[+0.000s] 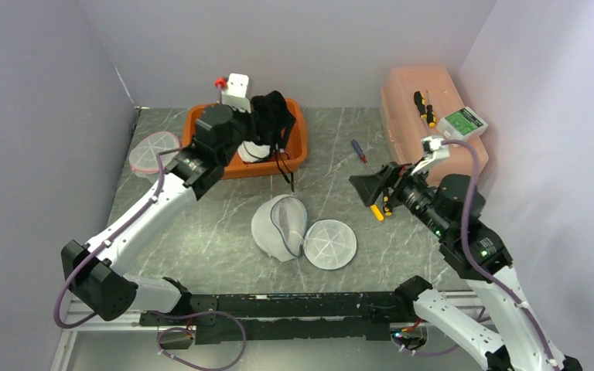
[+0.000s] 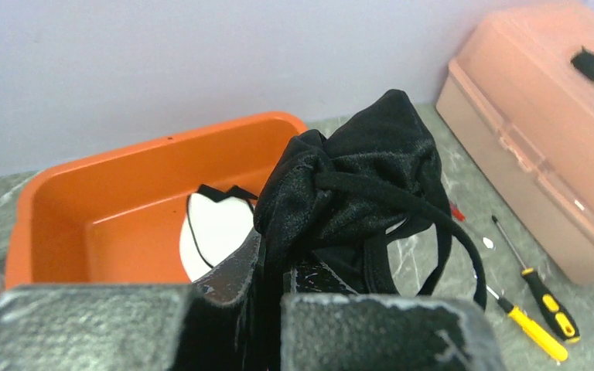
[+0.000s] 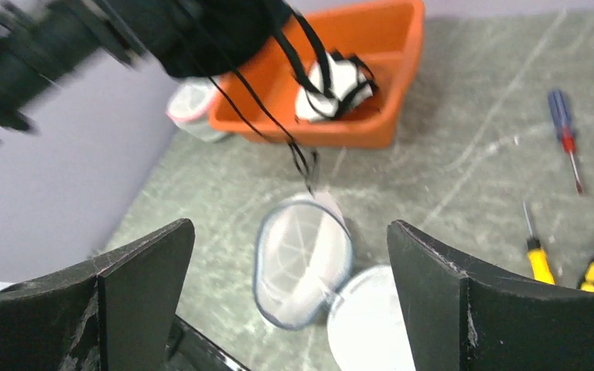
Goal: Unzip the laundry bag and remove the bra
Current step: Place the bra in the bin.
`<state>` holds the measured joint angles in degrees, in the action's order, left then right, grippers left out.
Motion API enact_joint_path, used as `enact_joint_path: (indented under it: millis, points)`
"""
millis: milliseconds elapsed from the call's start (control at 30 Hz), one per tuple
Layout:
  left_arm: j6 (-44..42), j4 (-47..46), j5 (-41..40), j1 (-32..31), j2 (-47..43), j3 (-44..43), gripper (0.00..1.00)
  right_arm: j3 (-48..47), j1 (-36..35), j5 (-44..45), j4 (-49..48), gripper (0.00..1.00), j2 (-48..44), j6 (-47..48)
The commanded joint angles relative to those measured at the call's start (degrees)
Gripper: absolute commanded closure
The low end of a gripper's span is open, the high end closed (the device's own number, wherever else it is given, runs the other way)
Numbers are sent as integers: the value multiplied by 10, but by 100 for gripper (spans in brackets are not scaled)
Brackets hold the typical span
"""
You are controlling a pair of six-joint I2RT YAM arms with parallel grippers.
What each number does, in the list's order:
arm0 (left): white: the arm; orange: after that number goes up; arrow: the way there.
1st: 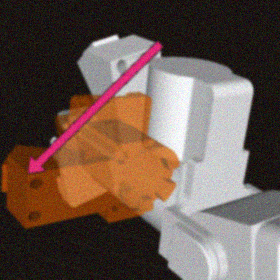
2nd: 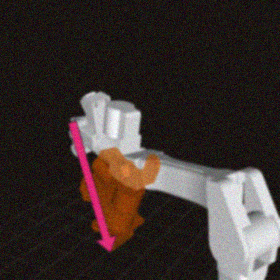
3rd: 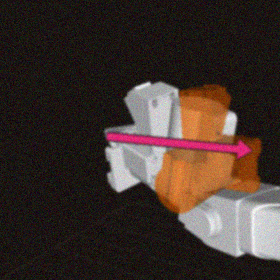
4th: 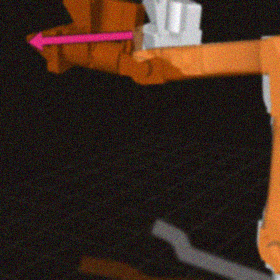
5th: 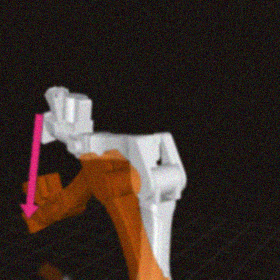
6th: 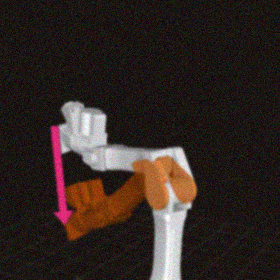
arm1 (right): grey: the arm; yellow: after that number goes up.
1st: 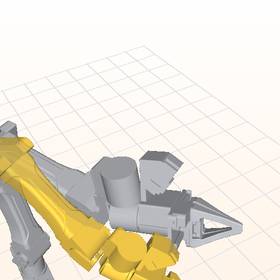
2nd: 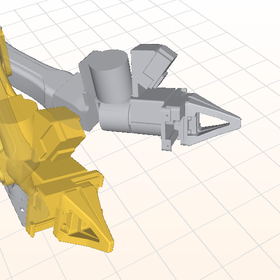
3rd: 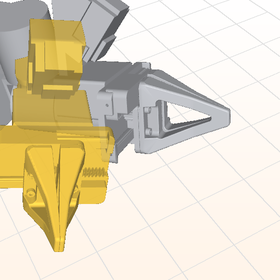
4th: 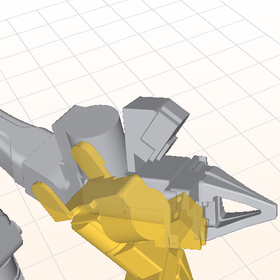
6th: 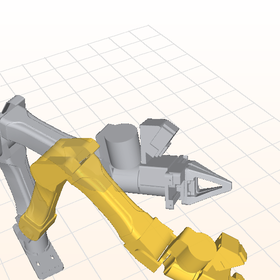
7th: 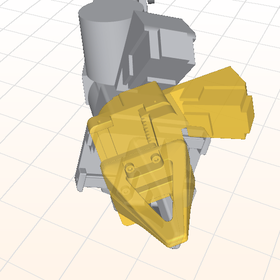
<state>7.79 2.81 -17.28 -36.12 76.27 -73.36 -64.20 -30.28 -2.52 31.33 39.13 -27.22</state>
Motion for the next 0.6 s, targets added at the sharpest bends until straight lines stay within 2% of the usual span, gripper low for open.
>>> enact_joint_path:
  millis: [0,167,300,567]
  points:
    - [57,80,35,35,-3,-98,97,85,1,9,-25,2,-18,9]
    - [58,150,26,77,59,-199,97,174,2,1,-69,4,-48,-28]
    - [89,202,55,155,111,-254,97,218,1,-15,-94,7,-62,-56]
    - [174,191,172,290,159,-240,97,264,1,-17,-109,14,-100,-64]
